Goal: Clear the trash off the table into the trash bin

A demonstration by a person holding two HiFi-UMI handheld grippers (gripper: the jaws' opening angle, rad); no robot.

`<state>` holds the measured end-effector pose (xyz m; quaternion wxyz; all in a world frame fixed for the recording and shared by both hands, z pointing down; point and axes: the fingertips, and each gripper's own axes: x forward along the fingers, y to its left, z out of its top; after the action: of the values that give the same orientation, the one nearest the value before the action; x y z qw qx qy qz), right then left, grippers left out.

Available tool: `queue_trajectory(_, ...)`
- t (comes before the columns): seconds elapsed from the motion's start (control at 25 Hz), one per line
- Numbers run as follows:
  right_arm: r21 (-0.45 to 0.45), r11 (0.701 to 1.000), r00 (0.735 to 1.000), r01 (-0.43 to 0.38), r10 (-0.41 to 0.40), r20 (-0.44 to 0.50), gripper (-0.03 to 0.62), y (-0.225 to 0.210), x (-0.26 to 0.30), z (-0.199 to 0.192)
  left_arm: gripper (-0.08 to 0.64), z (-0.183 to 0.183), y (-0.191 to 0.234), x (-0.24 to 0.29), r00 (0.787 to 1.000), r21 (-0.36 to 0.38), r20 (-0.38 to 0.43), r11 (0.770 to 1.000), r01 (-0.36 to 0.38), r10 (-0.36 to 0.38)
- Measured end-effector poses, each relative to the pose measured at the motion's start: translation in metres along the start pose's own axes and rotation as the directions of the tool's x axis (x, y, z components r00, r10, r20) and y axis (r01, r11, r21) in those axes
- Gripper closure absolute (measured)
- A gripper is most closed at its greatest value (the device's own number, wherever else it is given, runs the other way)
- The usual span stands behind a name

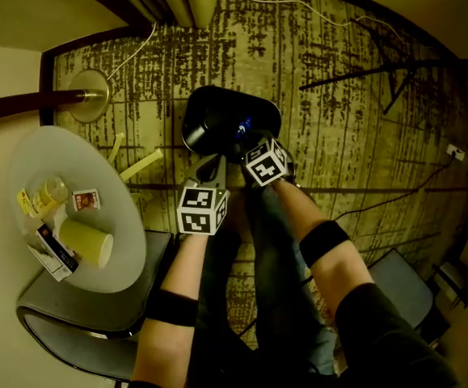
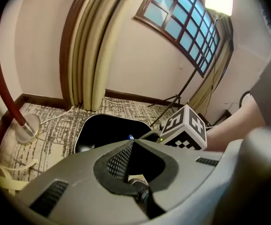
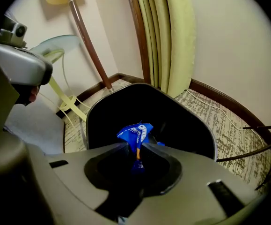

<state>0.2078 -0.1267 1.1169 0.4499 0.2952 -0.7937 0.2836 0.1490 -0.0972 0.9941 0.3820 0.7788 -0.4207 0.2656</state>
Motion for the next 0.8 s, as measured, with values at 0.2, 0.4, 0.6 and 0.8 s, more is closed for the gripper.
queue_trajectory(0.2,0.006,1.000,1.000,0.026,-0.025,-0.015,0.440,0.001,-0.005,0.002,0.560,0.001,0.004,-0.012,1.000,-0.008,0.000,1.000,-0.004,0.004)
queue_trajectory(0.4,-0.005,1.000,1.000,0.026,-0.026,-0.016,0.440,0.009,-0.033,0.019,0.560,0.020,-0.002,-0.039,1.000,-0.009,0.017,1.000,-0.009,0.009)
queue_trajectory(0.6,-0.023,1.000,1.000,0.000,0.000,0.029,0.442,0.036,-0.113,0.064,0.560,0.055,-0.024,-0.103,0.999,-0.020,0.042,1.000,-0.021,0.022)
queue_trajectory(0.8,-0.087,0.996,0.992,-0.029,0.039,0.120,0.563,0.086,-0.225,0.139,0.560,0.115,-0.047,-0.203,0.992,-0.013,0.110,0.998,-0.065,0.066)
